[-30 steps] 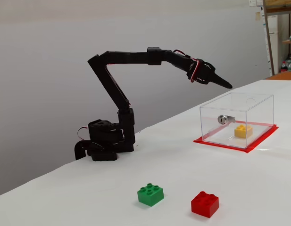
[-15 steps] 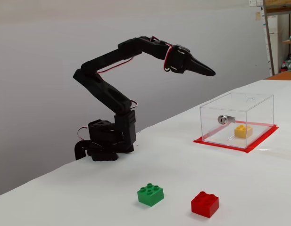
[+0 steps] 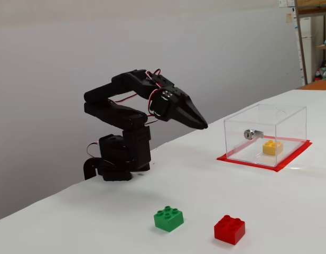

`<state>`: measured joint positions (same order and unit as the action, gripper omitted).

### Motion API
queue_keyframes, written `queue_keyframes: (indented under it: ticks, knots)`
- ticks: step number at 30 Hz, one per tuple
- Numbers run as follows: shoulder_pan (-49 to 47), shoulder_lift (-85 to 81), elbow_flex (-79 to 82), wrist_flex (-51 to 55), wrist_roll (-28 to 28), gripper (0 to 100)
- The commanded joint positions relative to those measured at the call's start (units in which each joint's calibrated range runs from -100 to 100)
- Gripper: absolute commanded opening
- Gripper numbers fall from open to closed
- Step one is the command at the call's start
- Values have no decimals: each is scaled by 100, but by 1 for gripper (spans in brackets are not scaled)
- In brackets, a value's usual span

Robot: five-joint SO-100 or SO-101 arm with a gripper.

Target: Pick the yellow lego brick and place it into the transparent box

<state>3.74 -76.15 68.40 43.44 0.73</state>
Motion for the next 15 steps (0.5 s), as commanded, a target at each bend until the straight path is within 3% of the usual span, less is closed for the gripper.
queue_keyframes:
  ticks: [1,9,15]
  knots:
    - [110,-764,619,-19,15,2]
    - [110,-2351,1822,42,15,2]
    - [103,-2359,2536,42,15,2]
